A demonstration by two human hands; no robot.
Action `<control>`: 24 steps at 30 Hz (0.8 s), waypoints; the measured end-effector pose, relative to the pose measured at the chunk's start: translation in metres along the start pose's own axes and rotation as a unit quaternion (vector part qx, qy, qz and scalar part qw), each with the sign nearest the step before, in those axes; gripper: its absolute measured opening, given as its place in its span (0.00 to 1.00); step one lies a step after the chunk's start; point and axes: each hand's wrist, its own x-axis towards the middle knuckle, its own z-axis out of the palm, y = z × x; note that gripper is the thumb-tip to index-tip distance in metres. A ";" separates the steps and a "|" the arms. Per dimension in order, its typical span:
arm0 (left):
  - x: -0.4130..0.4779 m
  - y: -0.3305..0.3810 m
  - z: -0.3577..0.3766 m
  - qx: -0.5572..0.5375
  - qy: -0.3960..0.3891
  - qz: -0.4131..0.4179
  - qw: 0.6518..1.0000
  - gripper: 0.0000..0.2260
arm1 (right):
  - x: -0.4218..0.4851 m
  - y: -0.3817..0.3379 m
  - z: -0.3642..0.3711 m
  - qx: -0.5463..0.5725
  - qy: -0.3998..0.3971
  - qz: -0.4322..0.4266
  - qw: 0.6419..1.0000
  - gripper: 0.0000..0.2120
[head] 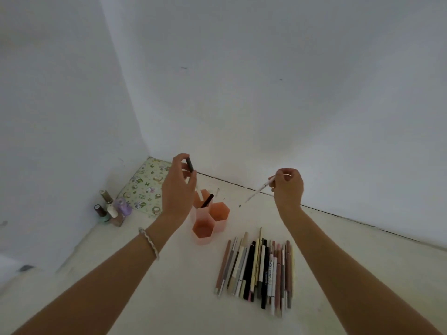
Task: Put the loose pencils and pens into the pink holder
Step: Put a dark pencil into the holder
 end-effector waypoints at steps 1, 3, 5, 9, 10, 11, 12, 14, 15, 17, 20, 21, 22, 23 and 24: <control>-0.004 -0.006 0.003 0.019 -0.019 0.004 1.000 0.16 | -0.002 -0.006 0.001 0.016 0.007 -0.008 1.000 0.03; -0.010 -0.019 0.004 0.065 -0.056 0.017 0.996 0.12 | -0.009 -0.016 0.007 0.047 0.012 -0.028 0.998 0.03; -0.013 -0.027 -0.001 0.093 -0.071 0.036 0.992 0.08 | -0.017 -0.024 0.016 0.079 0.013 -0.047 0.996 0.02; -0.004 -0.030 -0.021 0.074 -0.012 0.021 0.997 0.09 | -0.037 -0.033 0.045 0.086 -0.018 -0.103 0.991 0.04; -0.001 -0.029 -0.025 0.062 -0.004 0.008 0.998 0.09 | -0.042 -0.030 0.052 0.066 -0.035 -0.121 0.990 0.04; 0.002 -0.028 -0.030 0.050 -0.001 0.002 0.999 0.10 | -0.048 -0.027 0.059 0.040 -0.055 -0.139 0.988 0.04; 0.003 -0.025 -0.035 0.042 -0.003 0.002 0.999 0.10 | -0.054 -0.021 0.065 0.010 -0.076 -0.155 0.985 0.04; 0.001 -0.017 -0.040 0.029 -0.015 0.011 0.999 0.10 | -0.062 -0.006 0.073 -0.066 -0.127 -0.183 0.973 0.03; -0.003 -0.012 -0.042 0.022 -0.028 0.014 0.999 0.10 | -0.066 0.001 0.076 -0.110 -0.156 -0.196 0.962 0.02; -0.019 -0.001 -0.040 0.003 -0.076 0.013 0.997 0.08 | -0.071 0.013 0.077 -0.182 -0.195 -0.212 0.940 0.03; -0.051 0.009 -0.026 0.027 -0.191 0.039 0.980 0.03 | -0.068 0.019 0.068 -0.205 -0.180 -0.221 0.936 0.05; -0.062 0.010 -0.019 0.050 -0.237 0.050 0.969 0.05 | -0.065 0.019 0.062 -0.204 -0.171 -0.211 0.940 0.06; -0.073 0.009 -0.009 0.080 -0.282 0.055 0.954 0.05 | -0.062 0.020 0.055 -0.204 -0.168 -0.196 0.945 0.08; -0.083 0.007 0.001 0.113 -0.324 0.049 0.938 0.05 | -0.058 0.020 0.047 -0.203 -0.167 -0.180 0.948 0.10; -0.092 0.003 0.012 0.144 -0.361 0.030 0.921 0.04 | -0.054 0.021 0.039 -0.205 -0.166 -0.169 0.950 0.11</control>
